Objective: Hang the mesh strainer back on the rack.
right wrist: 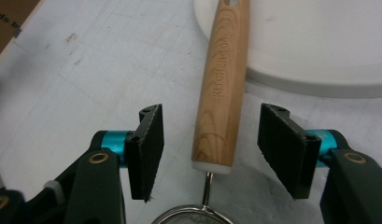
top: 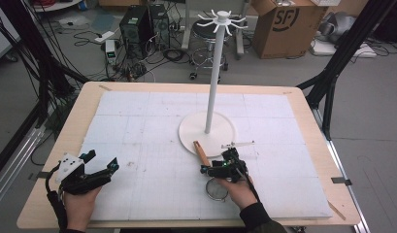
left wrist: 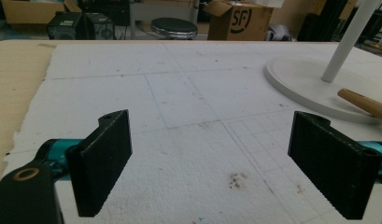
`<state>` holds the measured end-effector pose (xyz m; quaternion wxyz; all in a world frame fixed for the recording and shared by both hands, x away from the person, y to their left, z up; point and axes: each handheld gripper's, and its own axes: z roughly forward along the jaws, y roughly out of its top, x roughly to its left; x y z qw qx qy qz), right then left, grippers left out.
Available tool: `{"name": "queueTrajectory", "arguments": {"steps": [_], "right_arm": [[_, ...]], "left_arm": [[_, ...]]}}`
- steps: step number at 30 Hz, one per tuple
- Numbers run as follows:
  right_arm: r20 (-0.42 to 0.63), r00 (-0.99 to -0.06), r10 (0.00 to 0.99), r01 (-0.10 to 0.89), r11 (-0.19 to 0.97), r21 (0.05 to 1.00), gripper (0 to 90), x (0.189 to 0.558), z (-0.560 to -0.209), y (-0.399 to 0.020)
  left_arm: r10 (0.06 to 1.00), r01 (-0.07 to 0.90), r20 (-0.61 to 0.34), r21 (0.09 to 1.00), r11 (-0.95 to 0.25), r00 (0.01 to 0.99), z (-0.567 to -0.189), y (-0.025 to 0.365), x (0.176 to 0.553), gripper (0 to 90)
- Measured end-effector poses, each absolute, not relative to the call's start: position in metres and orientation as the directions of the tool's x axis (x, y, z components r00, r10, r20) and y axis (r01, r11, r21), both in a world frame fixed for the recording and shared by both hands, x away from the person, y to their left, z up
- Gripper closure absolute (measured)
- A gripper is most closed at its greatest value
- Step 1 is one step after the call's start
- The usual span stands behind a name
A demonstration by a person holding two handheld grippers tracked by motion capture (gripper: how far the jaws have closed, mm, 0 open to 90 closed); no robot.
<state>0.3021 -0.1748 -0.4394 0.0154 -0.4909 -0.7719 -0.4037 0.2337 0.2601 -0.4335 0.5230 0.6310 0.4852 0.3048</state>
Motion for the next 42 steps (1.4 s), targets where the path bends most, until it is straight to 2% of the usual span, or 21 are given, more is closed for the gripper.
{"name": "queueTrajectory", "arguments": {"steps": [12,21,24,27,33,37,42], "right_arm": [[0.384,-0.534,0.753,0.762,0.232,0.604,45.3,0.301,-0.443,-0.168],[0.233,-0.566,0.791,0.708,0.32,0.63,49.6,0.293,-0.442,-0.155],[0.184,-0.565,0.804,0.695,0.344,0.632,53.4,0.29,-0.442,-0.151],[0.154,-0.56,0.814,0.688,0.353,0.634,61.9,0.29,-0.442,-0.152],[0.132,-0.562,0.817,0.685,0.369,0.628,63.0,0.29,-0.442,-0.15],[0.042,-0.567,0.823,0.671,0.431,0.603,64.0,0.288,-0.439,-0.14],[0.037,-0.565,0.824,0.712,0.464,0.527,68.1,0.297,-0.431,-0.133]], "left_arm": [[0.93,0.294,-0.121,0.956,0.015,0.346,-0.434,0.26,0.234,14.2],[0.93,0.297,-0.117,0.955,0.009,0.348,-0.434,0.258,0.234,14.2],[0.929,0.298,-0.117,0.955,0.008,0.35,-0.434,0.257,0.234,14.2],[0.928,0.297,-0.117,0.955,0.007,0.353,-0.434,0.256,0.235,14.2],[0.928,0.299,-0.115,0.954,0.004,0.353,-0.435,0.255,0.235,14.2],[0.928,0.299,-0.111,0.954,0.0,0.355,-0.434,0.255,0.235,14.2],[0.93,0.301,-0.111,0.954,0.0,0.351,-0.435,0.255,0.235,14.2]]}}
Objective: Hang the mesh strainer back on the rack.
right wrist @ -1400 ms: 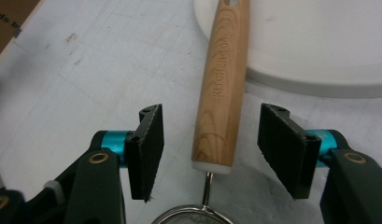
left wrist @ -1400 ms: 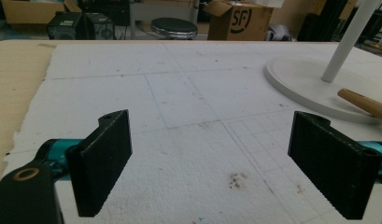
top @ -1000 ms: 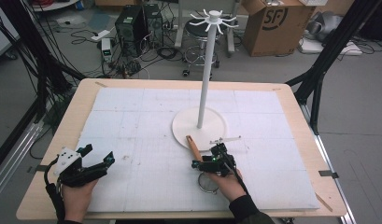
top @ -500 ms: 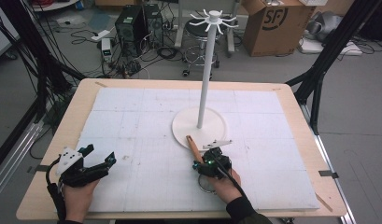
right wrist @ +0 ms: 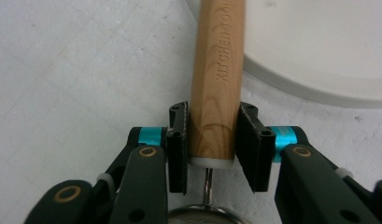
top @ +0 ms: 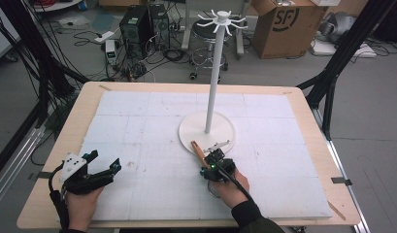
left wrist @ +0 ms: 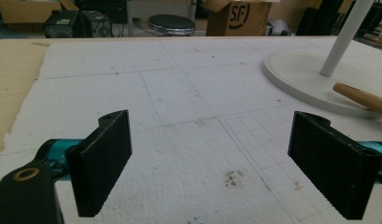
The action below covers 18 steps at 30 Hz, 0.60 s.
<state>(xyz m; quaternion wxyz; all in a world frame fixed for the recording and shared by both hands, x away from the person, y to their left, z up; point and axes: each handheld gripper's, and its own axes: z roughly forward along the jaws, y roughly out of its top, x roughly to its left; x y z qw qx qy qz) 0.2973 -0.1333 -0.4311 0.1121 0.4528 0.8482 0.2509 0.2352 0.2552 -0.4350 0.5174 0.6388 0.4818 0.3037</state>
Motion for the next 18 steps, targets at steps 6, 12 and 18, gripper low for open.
{"name": "queueTrajectory", "arguments": {"steps": [6,12,18], "right_arm": [[0.066,-0.58,0.812,0.721,0.473,0.507,68.9,0.303,-0.429,-0.136],[0.054,-0.601,0.798,0.702,0.494,0.513,69.1,0.302,-0.428,-0.137],[0.099,-0.571,0.815,0.701,0.422,0.575,69.1,0.304,-0.418,-0.151]], "left_arm": [[0.931,0.298,-0.113,0.954,0.005,0.348,-0.434,0.256,0.235,14.2],[0.931,0.297,-0.111,0.955,0.004,0.347,-0.435,0.257,0.235,14.2],[0.932,0.3,-0.108,0.954,-0.001,0.346,-0.434,0.257,0.235,14.2]]}}
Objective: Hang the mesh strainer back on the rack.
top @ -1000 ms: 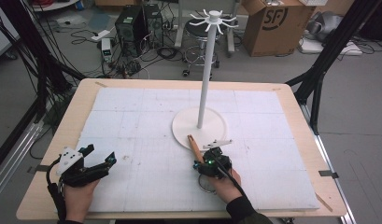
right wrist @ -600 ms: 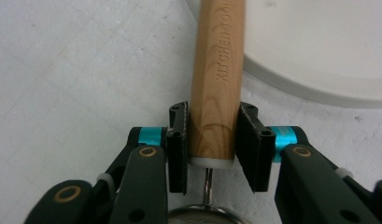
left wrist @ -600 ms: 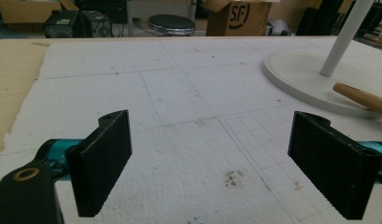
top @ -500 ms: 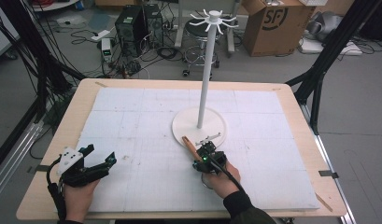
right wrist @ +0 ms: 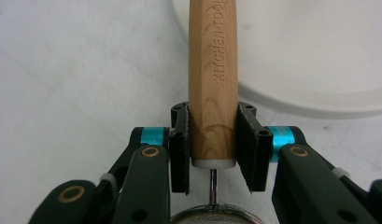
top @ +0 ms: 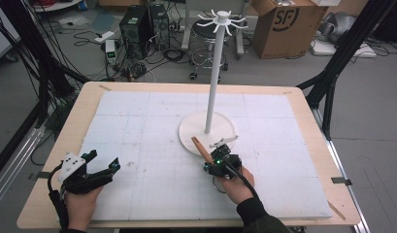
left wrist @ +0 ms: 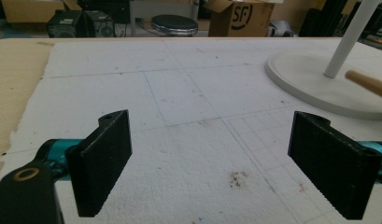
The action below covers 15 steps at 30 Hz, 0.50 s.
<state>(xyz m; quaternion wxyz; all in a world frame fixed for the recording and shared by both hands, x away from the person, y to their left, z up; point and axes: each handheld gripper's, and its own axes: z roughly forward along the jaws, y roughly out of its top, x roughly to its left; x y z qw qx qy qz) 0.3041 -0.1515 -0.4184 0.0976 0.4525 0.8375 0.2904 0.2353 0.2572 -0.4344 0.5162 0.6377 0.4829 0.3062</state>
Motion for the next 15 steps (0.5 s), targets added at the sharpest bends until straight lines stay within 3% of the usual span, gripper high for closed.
{"name": "queueTrajectory", "arguments": {"steps": [7,15], "right_arm": [[0.22,-0.514,0.829,0.706,0.263,0.658,69.0,0.307,-0.394,-0.186],[0.287,-0.495,0.82,0.679,0.159,0.716,69.1,0.309,-0.371,-0.212]], "left_arm": [[0.932,0.298,-0.112,0.954,0.004,0.346,-0.435,0.257,0.234,14.2],[0.933,0.297,-0.109,0.955,0.003,0.344,-0.434,0.257,0.234,14.2]]}}
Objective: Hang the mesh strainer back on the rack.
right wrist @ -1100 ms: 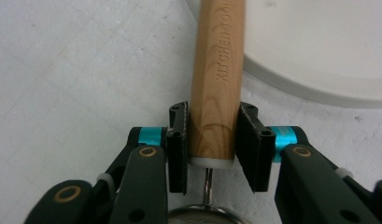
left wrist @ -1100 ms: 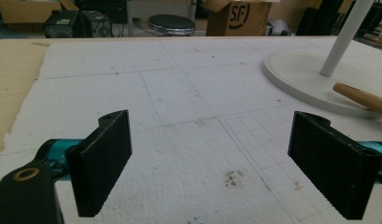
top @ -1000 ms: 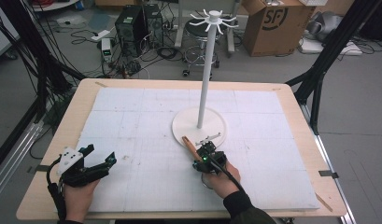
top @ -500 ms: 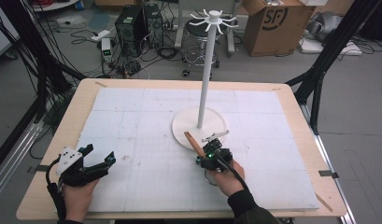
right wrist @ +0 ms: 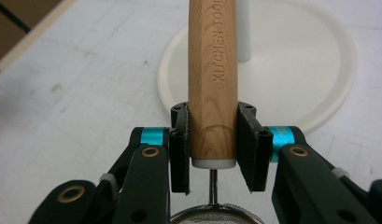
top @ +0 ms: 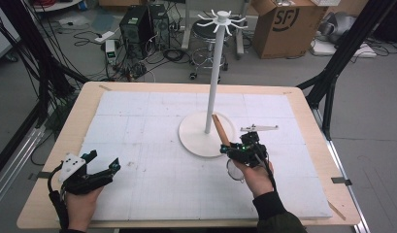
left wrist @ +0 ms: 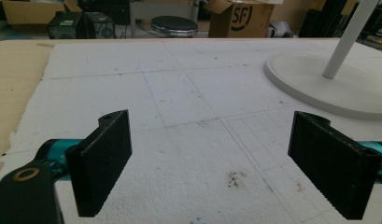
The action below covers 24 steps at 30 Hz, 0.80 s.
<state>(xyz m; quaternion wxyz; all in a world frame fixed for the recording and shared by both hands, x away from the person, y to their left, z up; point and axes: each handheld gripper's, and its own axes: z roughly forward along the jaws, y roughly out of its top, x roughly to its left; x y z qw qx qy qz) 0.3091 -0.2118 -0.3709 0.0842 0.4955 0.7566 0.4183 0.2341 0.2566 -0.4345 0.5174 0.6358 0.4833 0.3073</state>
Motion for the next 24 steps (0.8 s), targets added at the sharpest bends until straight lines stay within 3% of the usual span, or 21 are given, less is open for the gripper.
{"name": "queueTrajectory", "arguments": {"steps": [16,24], "right_arm": [[0.349,-0.545,0.762,0.589,0.052,0.806,69.0,0.305,-0.351,-0.225],[0.379,-0.558,0.738,0.497,-0.069,0.865,69.1,0.302,-0.335,-0.236]], "left_arm": [[0.932,0.297,-0.109,0.955,0.002,0.346,-0.435,0.256,0.234,14.2],[0.932,0.297,-0.11,0.955,0.002,0.346,-0.435,0.256,0.234,14.2]]}}
